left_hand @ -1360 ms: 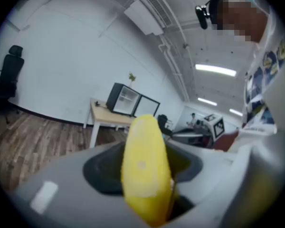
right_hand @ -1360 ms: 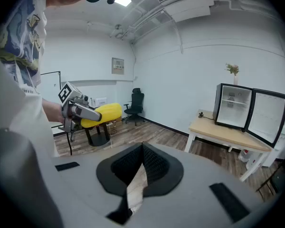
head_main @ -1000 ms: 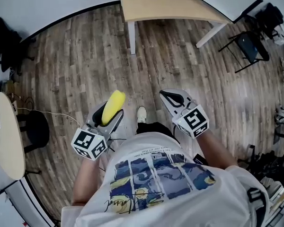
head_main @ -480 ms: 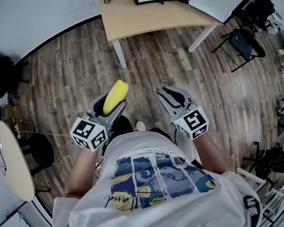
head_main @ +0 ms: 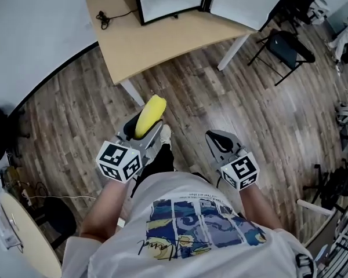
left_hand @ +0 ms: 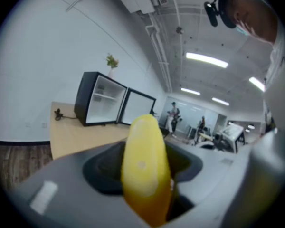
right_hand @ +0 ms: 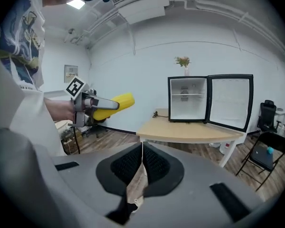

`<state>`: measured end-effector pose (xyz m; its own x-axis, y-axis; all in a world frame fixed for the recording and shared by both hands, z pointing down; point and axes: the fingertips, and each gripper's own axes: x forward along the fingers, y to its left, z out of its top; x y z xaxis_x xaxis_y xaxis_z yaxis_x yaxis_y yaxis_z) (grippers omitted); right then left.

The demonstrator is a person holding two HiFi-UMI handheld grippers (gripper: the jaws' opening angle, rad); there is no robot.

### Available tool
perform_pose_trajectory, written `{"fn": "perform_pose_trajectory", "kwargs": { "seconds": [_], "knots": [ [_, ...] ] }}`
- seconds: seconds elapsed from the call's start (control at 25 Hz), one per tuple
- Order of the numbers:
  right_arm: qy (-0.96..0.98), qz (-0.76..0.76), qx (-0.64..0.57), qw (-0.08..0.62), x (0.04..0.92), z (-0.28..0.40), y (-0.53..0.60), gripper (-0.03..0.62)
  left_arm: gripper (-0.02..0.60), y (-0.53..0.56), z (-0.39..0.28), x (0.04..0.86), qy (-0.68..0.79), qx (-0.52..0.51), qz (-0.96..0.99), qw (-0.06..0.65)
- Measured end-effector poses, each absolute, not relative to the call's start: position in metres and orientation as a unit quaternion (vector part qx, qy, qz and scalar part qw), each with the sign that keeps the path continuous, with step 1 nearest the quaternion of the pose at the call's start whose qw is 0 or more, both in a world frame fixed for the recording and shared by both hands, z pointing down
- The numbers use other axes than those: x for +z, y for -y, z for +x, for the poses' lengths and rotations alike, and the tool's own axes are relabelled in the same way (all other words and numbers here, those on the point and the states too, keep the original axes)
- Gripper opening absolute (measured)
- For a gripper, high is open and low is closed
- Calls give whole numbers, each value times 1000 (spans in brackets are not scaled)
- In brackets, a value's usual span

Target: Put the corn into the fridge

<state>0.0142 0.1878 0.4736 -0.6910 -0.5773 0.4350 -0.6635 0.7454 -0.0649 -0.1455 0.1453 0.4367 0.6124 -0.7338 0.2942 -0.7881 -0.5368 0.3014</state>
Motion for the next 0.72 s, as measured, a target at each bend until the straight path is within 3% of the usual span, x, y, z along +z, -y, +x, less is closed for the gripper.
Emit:
{"fn": "perform_pose_trajectory", "kwargs": {
  "seconds": [0.72],
  "knots": [
    [900,383,88,188,428,2,45,15,249,140,-123,399,392,74,904,156]
  ]
}}
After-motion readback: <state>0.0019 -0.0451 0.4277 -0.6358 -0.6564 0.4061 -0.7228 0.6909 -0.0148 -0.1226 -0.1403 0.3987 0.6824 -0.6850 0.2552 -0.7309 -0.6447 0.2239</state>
